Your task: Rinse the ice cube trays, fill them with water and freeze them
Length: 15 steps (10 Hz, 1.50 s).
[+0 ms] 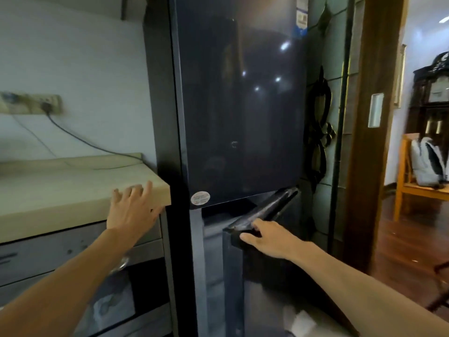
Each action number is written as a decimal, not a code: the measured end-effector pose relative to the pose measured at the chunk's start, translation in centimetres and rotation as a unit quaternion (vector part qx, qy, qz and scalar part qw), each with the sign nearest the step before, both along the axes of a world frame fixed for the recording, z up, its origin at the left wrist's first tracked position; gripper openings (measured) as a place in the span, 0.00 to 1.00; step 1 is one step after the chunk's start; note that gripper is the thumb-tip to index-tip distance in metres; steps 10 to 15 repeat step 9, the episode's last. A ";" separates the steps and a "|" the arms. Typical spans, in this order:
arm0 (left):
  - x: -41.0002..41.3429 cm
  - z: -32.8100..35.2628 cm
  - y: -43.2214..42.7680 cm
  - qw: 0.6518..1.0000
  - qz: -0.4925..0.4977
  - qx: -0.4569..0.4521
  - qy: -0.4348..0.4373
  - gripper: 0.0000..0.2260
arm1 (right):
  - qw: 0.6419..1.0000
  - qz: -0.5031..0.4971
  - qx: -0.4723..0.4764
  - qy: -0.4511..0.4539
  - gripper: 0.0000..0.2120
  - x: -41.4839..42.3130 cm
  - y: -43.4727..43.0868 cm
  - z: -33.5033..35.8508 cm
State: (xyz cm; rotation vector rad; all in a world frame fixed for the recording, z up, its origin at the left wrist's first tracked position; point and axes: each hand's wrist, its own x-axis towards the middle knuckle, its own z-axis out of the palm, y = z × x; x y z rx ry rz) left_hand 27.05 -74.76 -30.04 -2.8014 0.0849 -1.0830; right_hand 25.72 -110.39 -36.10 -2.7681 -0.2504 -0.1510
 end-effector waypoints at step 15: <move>0.5 -2.9 2.9 0.998 -0.054 -0.001 -0.029 0.35 | 0.995 0.081 0.036 -0.034 0.41 7.8 9.9 -1.9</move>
